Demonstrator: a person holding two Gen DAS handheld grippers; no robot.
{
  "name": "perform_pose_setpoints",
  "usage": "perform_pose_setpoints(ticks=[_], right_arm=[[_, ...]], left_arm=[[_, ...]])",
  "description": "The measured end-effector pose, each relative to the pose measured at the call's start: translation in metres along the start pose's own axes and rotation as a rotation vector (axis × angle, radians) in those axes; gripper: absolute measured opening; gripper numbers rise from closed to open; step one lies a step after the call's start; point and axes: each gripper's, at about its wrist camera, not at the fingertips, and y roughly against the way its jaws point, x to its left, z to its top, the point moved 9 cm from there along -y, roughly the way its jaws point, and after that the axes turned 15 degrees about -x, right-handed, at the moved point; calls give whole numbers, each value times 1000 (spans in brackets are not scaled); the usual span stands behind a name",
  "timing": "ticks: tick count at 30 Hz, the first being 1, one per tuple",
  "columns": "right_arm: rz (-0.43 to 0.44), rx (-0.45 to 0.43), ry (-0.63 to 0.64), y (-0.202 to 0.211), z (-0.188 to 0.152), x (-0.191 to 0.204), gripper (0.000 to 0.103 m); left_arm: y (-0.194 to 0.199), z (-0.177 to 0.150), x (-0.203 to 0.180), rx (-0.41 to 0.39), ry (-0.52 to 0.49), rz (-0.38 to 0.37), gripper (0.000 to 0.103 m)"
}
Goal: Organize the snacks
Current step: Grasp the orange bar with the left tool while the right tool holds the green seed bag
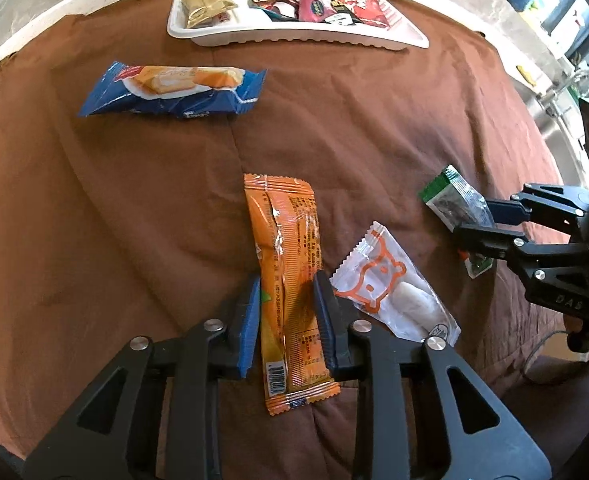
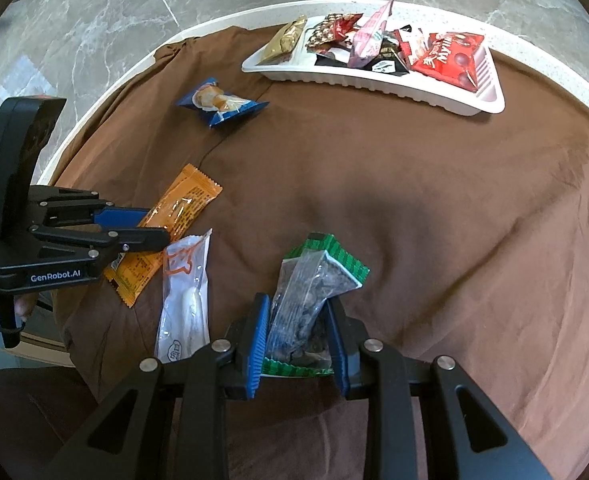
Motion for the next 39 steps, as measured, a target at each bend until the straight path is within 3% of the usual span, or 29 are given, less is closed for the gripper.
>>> perform_pose_setpoints(ticks=[6, 11, 18, 21, 25, 27, 34, 39], right_arm=[[-19, 3, 39, -3, -2, 4, 33], [-24, 4, 64, -5, -2, 4, 35], [-36, -6, 81, -5, -2, 5, 33], [-41, -14, 83, -3, -3, 5, 31], [-32, -18, 66, -1, -3, 4, 29], [-21, -14, 49, 1, -3, 4, 28], [14, -33, -23, 12, 5, -2, 28], [39, -52, -85, 19, 19, -7, 28]], left_arm=[[0, -1, -8, -2, -23, 14, 35], [-2, -2, -16, -5, -74, 14, 49], [-1, -6, -19, -26, -102, 30, 49], [0, -6, -14, -41, -107, 57, 37], [4, -4, 1, -45, -64, 76, 10], [4, -3, 7, -38, -44, 65, 5], [12, 4, 10, -48, 4, 17, 4], [23, 29, 4, -89, 23, -24, 4]])
